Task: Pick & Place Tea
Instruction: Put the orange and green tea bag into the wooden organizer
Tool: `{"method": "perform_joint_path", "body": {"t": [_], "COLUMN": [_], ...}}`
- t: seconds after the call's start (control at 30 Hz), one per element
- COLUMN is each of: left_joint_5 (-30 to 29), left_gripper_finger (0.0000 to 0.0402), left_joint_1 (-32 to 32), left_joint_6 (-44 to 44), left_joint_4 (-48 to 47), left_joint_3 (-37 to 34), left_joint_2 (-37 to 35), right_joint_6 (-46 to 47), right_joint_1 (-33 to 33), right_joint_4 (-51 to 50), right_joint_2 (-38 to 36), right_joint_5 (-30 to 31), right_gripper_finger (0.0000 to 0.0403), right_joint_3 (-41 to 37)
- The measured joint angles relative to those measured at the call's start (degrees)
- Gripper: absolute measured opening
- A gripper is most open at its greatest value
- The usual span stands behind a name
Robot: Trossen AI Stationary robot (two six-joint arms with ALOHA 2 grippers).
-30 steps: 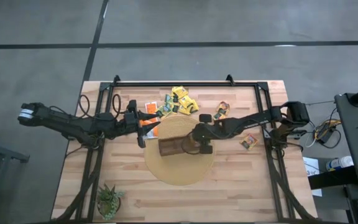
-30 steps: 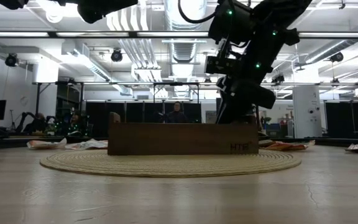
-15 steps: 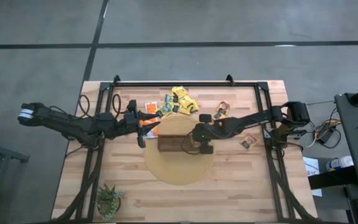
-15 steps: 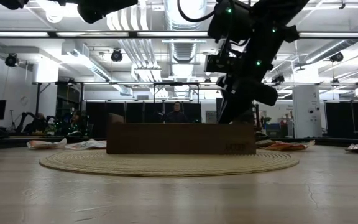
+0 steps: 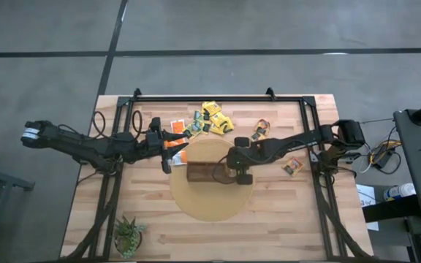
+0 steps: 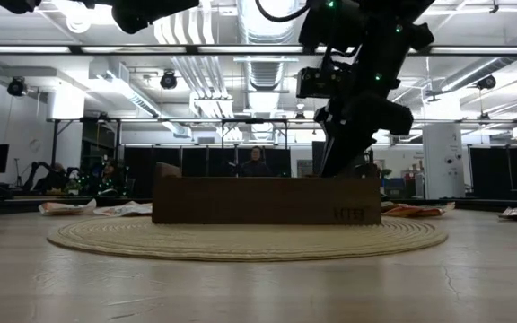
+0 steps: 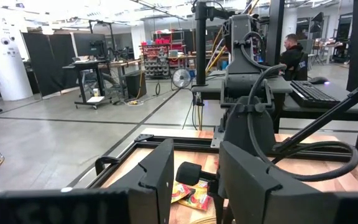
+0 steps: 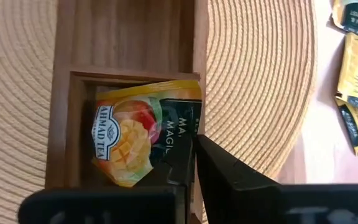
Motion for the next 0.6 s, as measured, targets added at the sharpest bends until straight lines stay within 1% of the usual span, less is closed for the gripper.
{"method": "perform_joint_path", "body": {"t": [0.17, 0.3, 0.47, 0.6], "left_joint_5": [0.02, 0.00, 0.01, 0.02], "left_gripper_finger": [0.0124, 0.0124, 0.0124, 0.0124], "left_joint_1": [0.00, -0.01, -0.02, -0.02], "left_joint_6": [-0.01, 0.00, 0.00, 0.00], "left_joint_4": [0.00, 0.00, 0.00, 0.00], "left_joint_3": [0.00, 0.00, 0.00, 0.00], "left_joint_2": [0.00, 0.00, 0.00, 0.00], "right_joint_6": [0.24, 0.21, 0.17, 0.45], "right_joint_1": [0.71, 0.65, 1.41, 2.16], "right_joint_4": [-1.68, -1.91, -4.54, -6.06], "right_joint_2": [0.02, 0.04, 0.04, 0.04], "right_joint_5": [-0.35, 0.51, 4.58, 5.80], "right_gripper_finger": [0.0010, 0.0008, 0.0008, 0.0008], "right_joint_3": [0.79, 1.34, 2.05, 2.76]}}
